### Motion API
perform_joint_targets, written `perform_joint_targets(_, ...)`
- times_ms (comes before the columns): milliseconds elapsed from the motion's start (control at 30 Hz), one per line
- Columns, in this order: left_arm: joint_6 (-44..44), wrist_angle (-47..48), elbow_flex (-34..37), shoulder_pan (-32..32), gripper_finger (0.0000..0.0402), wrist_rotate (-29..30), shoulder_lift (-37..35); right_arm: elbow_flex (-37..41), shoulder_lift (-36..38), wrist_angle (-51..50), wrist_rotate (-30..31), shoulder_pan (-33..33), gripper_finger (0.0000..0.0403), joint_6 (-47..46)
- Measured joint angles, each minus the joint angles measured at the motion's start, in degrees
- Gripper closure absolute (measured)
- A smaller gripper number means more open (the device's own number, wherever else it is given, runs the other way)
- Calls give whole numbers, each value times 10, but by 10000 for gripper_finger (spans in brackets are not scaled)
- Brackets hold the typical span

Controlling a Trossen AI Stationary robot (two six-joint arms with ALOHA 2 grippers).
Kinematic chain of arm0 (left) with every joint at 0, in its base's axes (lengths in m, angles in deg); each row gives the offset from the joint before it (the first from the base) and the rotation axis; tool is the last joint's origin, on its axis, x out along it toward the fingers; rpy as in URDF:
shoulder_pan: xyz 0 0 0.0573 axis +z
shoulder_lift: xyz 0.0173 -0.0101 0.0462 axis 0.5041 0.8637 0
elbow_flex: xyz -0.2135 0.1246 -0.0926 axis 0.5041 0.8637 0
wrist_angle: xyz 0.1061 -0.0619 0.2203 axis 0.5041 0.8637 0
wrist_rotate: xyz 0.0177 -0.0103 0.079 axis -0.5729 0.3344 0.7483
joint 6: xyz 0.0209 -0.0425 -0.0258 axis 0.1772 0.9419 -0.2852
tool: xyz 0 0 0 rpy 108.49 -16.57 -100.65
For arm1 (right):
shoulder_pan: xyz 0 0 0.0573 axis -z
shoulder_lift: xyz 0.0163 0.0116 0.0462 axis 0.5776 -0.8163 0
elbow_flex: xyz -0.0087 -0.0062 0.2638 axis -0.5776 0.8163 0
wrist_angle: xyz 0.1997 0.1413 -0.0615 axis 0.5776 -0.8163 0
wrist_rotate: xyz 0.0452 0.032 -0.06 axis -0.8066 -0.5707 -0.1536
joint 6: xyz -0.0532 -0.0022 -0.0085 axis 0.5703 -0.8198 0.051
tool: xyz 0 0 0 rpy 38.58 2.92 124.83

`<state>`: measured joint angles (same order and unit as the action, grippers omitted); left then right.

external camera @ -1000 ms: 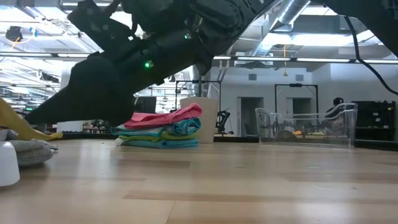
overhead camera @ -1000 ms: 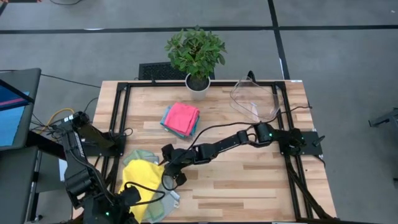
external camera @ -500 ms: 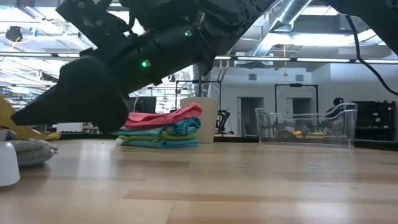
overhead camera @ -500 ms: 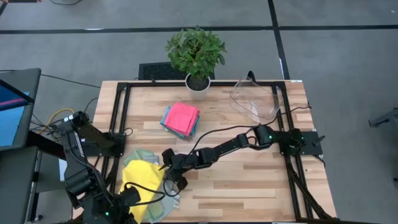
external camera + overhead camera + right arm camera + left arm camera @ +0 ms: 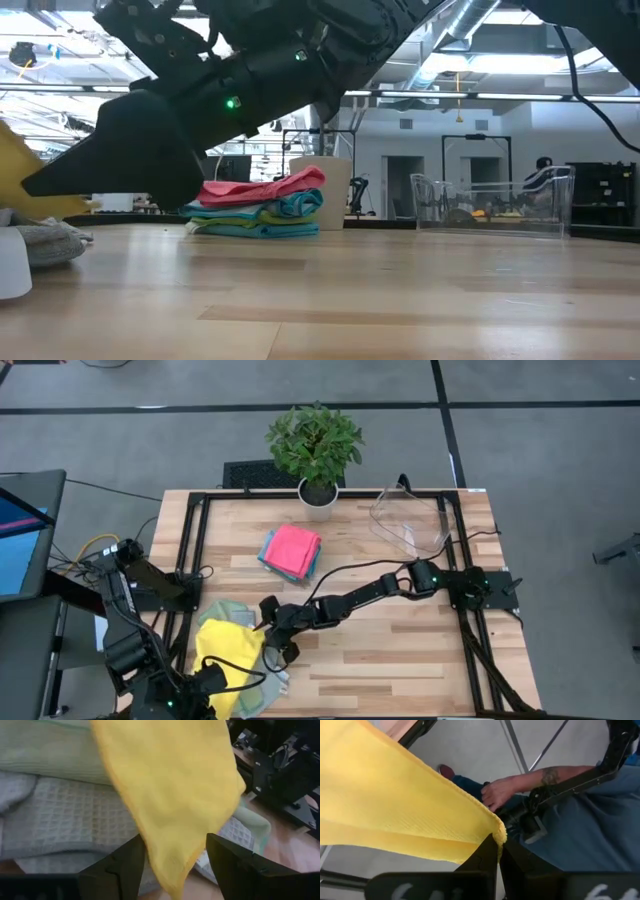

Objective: Fold microfiber towels
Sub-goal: Fold the yellow microfiber towel

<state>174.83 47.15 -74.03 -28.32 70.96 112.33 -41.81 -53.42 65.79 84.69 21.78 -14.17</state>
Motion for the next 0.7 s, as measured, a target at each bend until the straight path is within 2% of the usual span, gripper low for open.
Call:
perform_joint_targets(367, -8, -2, 0, 0, 400, 5, 0, -1, -18, 14, 16, -3, 243, -24)
perform_joint_targets(467, -19, -2, 0, 0, 400, 5, 0, 0, -23, -5, 82, -14, 291, -24)
perform_joint_targets(567, -38, 3, 0, 0, 400, 5, 0, 0, -5, -39, 96, -20, 371, -28)
perform_joint_targets(600, -44, 6, 0, 0, 400, 6, 0, 0, 3, -55, 97, -21, 384, -34)
perform_joint_targets(700, -71, 13, 0, 1, 400, 24, 0, 0, 38, -120, 102, -21, 385, -79)
